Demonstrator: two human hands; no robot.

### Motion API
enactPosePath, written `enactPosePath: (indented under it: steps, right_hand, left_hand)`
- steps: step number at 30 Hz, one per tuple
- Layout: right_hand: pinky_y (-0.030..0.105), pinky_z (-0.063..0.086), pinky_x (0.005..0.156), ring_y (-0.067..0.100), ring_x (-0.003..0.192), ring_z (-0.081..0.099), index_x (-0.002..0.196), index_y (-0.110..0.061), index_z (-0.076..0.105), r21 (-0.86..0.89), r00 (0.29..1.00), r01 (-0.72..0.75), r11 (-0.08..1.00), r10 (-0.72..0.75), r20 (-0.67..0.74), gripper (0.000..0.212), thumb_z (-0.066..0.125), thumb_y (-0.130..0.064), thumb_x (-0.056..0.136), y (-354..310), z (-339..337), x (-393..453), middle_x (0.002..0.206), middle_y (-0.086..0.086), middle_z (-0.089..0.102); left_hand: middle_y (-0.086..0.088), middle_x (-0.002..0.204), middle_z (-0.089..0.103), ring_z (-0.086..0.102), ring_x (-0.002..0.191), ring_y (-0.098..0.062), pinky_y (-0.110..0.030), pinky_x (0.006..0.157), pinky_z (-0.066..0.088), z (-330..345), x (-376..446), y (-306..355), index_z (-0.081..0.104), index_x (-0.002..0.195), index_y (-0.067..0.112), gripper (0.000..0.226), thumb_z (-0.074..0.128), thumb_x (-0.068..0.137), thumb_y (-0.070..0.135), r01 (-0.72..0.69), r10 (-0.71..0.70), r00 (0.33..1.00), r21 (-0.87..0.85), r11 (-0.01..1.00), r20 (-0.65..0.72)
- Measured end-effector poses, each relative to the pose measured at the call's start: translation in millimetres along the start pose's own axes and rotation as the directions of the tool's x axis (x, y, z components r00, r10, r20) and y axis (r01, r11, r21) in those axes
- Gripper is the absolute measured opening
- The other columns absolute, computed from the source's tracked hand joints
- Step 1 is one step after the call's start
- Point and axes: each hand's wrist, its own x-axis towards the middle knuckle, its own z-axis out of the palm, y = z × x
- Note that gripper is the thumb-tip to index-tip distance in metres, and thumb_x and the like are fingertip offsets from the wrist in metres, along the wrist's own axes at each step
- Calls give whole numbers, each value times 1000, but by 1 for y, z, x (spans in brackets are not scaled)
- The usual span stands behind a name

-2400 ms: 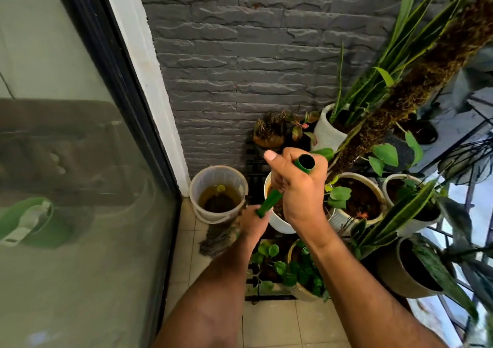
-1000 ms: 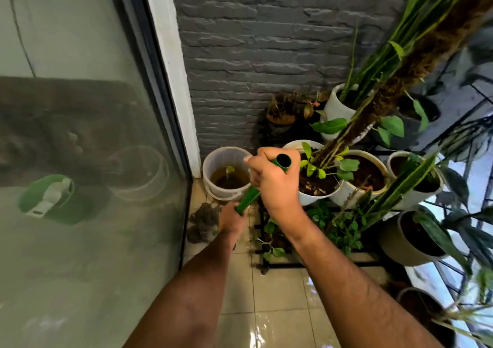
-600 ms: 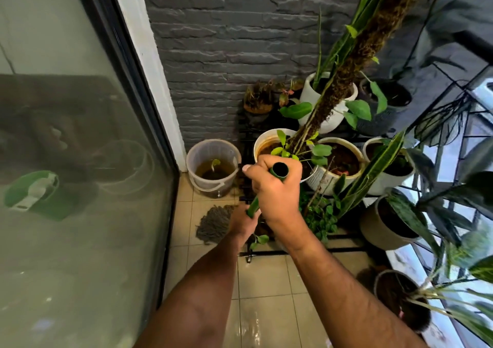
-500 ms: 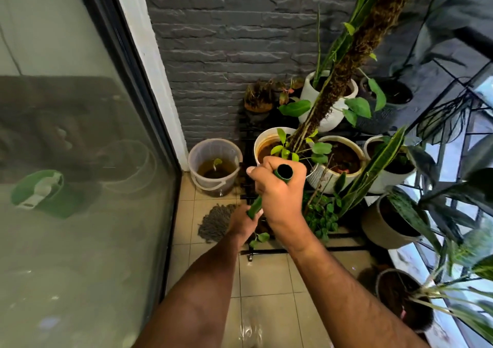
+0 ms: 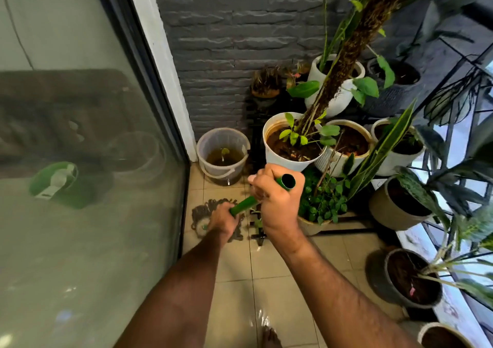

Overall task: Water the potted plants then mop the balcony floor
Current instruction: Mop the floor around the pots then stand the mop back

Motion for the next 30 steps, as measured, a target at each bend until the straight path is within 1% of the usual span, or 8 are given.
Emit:
enactPosePath:
  steps: [2, 6, 12, 16, 19, 21, 26, 30]
  right_hand:
    - [25, 32, 51, 13, 43, 32, 46, -23, 47, 19, 1000, -12, 1000, 12, 1, 38, 66, -4, 72, 5, 9, -13, 44, -11, 39]
    - [24, 33, 52, 14, 41, 33, 45, -26, 49, 32, 999, -35, 999, 34, 13, 37, 67, -8, 72, 8, 28, -35, 44, -11, 40]
    - [23, 34, 51, 12, 38, 33, 41, -26, 51, -14, 999, -46, 999, 46, -6, 45, 62, 4, 73, -4, 44, -52, 41, -11, 41]
    - [23, 30, 49, 13, 38, 30, 41, -26, 48, -2, 997, -77, 997, 77, -25, 47, 61, 4, 74, -13, 43, -68, 41, -9, 38]
    - [22, 28, 46, 13, 38, 28, 42, -23, 45, 6, 997, -77, 997, 77, -31, 45, 60, 5, 74, -21, 34, -83, 40, -7, 37]
    - [20, 29, 46, 12, 38, 29, 42, -25, 46, -4, 997, -69, 998, 69, -31, 45, 60, 4, 75, -27, 24, -93, 40, -7, 37]
    - [22, 29, 49, 12, 39, 29, 41, -26, 47, -22, 998, -56, 998, 55, -34, 46, 60, 1, 75, -49, -19, -116, 40, -10, 38]
    - [30, 20, 48, 15, 47, 22, 43, -5, 31, -39, 996, -56, 998, 53, -74, 41, 60, 3, 71, -80, -69, -130, 44, 3, 26]
  left_hand:
    - [-14, 132, 62, 59, 119, -29, -39, 100, 48, -2, -4, -24, 62, 129, 11, 31, 60, 101, 24, 17, -17, 1000, 2, 1000, 7]
    - [-6, 108, 70, 55, 84, -12, -27, 73, 43, -10, -19, -61, 66, 112, 12, 17, 63, 100, 24, -34, 33, 999, -17, 999, -22]
    - [1, 91, 66, 56, 74, -10, -21, 62, 43, -13, -38, -74, 69, 110, 15, 16, 63, 100, 26, -43, 42, 999, -41, 998, -32]
    - [3, 88, 64, 61, 81, -14, -23, 63, 44, -3, -53, -81, 67, 110, 15, 16, 64, 99, 27, -29, 27, 999, -59, 998, -27]
    - [10, 81, 58, 61, 76, -11, -14, 51, 34, 9, -70, -83, 67, 111, 13, 17, 65, 98, 24, -25, 22, 999, -62, 998, -42]
    - [11, 83, 56, 50, 65, -2, -14, 48, 31, 20, -82, -83, 68, 112, 12, 18, 66, 98, 22, -16, 12, 997, -48, 999, -71]
    - [4, 88, 64, 56, 72, -9, -19, 57, 41, 63, -118, -62, 69, 113, 12, 19, 66, 97, 23, 35, -42, 994, -73, 997, -102]
    - [-16, 99, 74, 70, 94, -34, -37, 75, 55, 109, -158, -25, 73, 107, 7, 19, 66, 96, 20, 62, -75, 990, -108, 992, -117]
